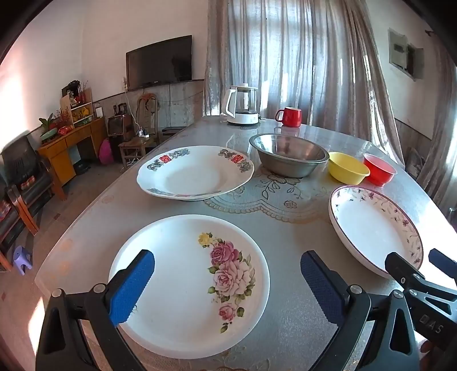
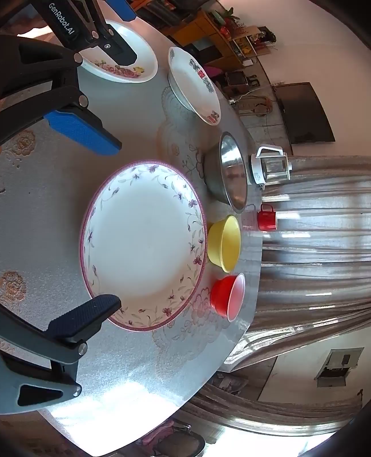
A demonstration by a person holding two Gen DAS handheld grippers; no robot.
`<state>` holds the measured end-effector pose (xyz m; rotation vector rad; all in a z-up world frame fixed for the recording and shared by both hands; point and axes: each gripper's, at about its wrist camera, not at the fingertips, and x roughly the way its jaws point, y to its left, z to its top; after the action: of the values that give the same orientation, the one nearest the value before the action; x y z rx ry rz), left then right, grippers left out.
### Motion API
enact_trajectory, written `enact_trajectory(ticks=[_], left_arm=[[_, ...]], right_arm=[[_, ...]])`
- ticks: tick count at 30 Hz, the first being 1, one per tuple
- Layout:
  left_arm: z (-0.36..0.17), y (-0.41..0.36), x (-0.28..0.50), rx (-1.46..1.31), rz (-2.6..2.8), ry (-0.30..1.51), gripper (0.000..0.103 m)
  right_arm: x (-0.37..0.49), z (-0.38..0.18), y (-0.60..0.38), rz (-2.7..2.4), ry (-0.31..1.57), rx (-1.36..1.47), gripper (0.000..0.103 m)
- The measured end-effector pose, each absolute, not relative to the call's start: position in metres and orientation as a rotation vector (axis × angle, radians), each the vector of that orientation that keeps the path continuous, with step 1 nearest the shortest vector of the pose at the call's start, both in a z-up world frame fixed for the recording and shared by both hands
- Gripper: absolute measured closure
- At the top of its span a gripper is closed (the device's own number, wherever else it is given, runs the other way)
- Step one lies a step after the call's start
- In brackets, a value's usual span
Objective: Organize plates and bowls
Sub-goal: 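Move both tools toward the purple-flowered pink-rimmed plate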
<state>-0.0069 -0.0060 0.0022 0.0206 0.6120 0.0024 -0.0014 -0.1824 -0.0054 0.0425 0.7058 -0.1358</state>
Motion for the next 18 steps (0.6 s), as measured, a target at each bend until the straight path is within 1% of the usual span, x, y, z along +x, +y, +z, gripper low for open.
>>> enact_trajectory(ticks=[1,4,11,18], left_arm=[[-0.003,0.003,0.001,-0.031,-0.007,0.649,0.0],[-0.004,0.006,0.002,-0.033,-0.003,0.649,0.0],[-0.003,-0.001,0.009,0.003,-0.001,0.676,0.0],[0.001,-0.007,0.012,0.026,0.015,0.672,0.0]], right_arm=[[-0.002,-0.005,-0.183,-0.135,0.706,0.042,0.003],[-0.002,-0.006,-0.185,-0.138,0.7,0.052,0.003],[0.003,-0.011,-0.185,-0.113,0.728,0.048,0.003],[0.003,-0.006,-0.188,-0.096,0.704,0.052,0.003]])
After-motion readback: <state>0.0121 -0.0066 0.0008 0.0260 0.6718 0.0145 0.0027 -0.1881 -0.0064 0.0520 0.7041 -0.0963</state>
